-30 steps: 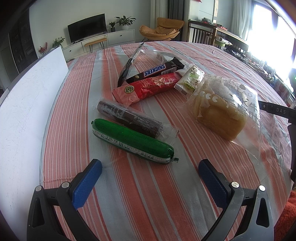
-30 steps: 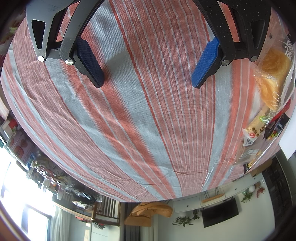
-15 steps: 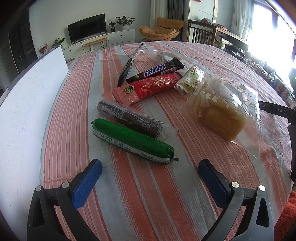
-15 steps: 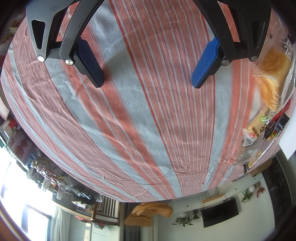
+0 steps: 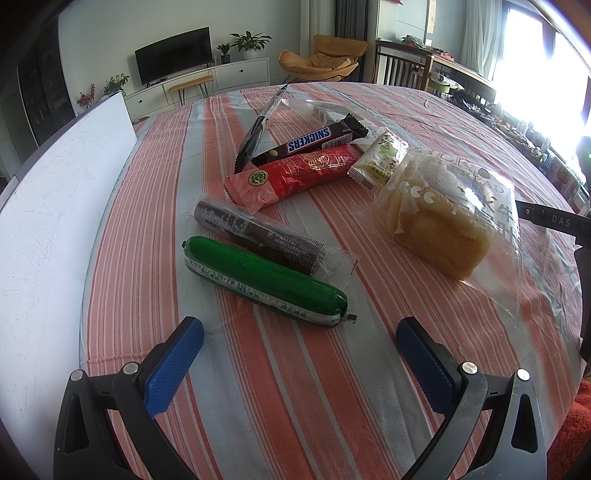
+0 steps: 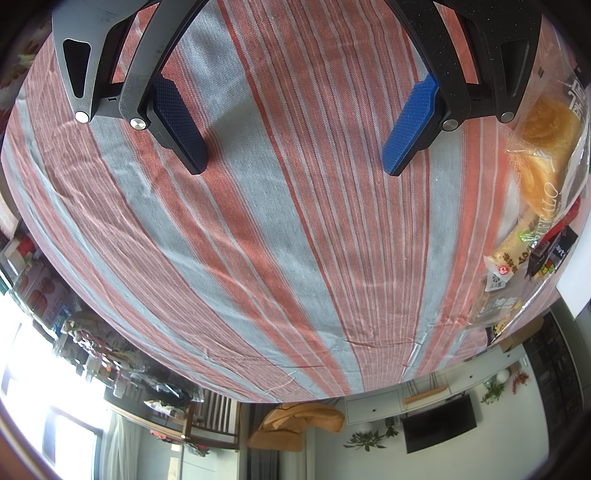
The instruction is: Organize snacks
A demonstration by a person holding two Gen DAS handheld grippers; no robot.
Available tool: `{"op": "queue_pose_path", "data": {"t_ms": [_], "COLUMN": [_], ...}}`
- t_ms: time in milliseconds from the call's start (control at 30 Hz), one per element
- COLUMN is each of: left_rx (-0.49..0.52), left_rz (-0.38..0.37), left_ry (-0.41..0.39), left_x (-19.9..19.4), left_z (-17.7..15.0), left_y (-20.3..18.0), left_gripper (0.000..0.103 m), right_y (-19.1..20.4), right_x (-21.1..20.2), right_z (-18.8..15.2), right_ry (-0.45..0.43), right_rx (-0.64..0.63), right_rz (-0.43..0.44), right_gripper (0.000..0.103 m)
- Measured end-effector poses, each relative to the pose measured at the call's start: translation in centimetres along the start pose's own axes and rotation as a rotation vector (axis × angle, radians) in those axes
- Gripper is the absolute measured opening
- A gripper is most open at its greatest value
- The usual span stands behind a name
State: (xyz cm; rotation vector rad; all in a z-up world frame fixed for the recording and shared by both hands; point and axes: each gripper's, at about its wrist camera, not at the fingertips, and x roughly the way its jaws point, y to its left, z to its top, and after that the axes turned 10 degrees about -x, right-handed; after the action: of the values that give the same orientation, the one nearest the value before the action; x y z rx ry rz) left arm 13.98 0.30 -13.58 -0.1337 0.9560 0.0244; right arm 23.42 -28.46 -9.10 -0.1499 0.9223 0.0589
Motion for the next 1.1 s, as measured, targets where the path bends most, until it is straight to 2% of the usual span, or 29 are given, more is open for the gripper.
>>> {"op": "queue_pose_path", "data": {"t_ms": [833, 867, 1000, 1100], "left_rx": [0.003, 0.009, -0.049, -0.067], "left_rz": [-0.007, -0.021, -0.190, -0.206], "left_ry": [0.006, 0.027, 0.065, 0.085], "left_x": [-0.1, -0.3, -3.2, -4.1], "left_z": [0.0, -0.1, -0.7, 0.3], "left_y": [0.0, 0.0, 1.5, 2.3], "left_gripper": [0.103, 0.103, 0.103, 0.103], "right_y": [0.0, -0.1, -0.2, -0.1], "right_x": [0.0, 0.0, 0.0, 0.1], "right_z": [0.0, 0.0, -0.1, -0.1], "right_ry": [0.000, 0.000, -0.002, -0.001], "right_rx": [0.000, 0.001, 0.002, -0.001], "right_rz": [-0.001, -0.001, 0.007, 0.003], "right_gripper": [0.097, 0.097, 0.097, 0.097]}}
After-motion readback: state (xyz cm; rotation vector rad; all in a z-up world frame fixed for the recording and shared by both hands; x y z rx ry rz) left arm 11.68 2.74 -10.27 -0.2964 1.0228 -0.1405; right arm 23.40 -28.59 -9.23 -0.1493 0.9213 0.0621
